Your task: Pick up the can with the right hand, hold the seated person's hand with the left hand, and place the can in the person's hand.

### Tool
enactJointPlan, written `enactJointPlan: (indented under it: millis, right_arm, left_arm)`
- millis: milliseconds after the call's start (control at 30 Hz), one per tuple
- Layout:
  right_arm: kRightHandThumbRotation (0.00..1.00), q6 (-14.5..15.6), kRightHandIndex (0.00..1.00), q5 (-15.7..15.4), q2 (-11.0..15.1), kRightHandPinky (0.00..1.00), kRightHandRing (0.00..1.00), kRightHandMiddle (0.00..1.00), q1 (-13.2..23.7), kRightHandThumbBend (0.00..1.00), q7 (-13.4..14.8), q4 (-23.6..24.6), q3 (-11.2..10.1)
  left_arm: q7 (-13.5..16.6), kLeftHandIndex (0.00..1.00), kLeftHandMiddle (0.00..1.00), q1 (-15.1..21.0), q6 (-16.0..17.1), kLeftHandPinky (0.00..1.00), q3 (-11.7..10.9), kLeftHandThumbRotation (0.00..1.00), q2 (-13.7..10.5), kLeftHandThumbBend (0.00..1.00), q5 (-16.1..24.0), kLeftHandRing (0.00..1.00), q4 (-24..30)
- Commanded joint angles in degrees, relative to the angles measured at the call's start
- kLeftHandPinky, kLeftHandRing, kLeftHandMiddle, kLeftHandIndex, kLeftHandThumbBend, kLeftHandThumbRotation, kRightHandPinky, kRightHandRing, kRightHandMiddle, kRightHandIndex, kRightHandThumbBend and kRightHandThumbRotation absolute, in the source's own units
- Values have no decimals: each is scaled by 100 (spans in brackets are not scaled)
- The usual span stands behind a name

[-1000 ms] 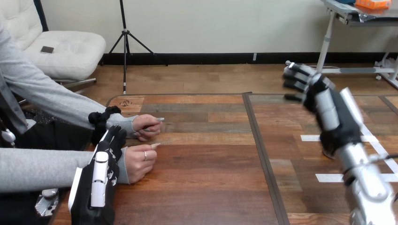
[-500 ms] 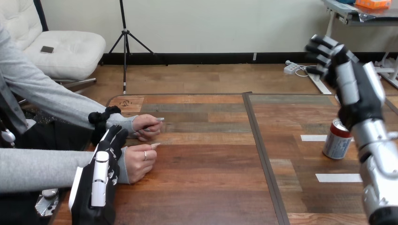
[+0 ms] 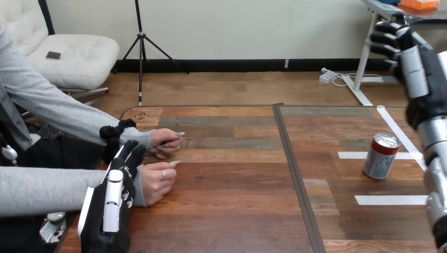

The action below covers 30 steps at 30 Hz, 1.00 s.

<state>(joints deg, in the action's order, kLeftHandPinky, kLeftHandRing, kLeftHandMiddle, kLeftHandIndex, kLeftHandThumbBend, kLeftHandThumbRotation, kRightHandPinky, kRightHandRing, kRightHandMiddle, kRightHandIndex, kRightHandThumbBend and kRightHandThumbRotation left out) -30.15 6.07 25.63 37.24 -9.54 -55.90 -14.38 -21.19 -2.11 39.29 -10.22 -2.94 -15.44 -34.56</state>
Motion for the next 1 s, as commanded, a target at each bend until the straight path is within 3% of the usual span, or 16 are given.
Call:
enactJointPlan:
  millis: [0,367,700,967]
  right_arm:
    - [88,-191,79,-139,266,71,79,79,526,79,232,-282,-43]
    - [70,136,78,-140,477,74,79,79,752,95,372,-663,-101]
    - [58,287,80,-433,693,74,80,80,810,100,744,-960,30]
    - [47,400,83,-421,723,74,83,83,791,100,760,-1150,-27]
  left_arm:
    - [-66,90,90,403,42,100,-9,100,-5,42,-54,95,9]
    - [82,89,89,365,65,98,-2,100,-16,43,87,94,51]
    - [138,88,89,352,83,95,15,100,-23,40,105,93,70]
    - [176,88,89,339,82,95,15,100,-17,41,98,93,85]
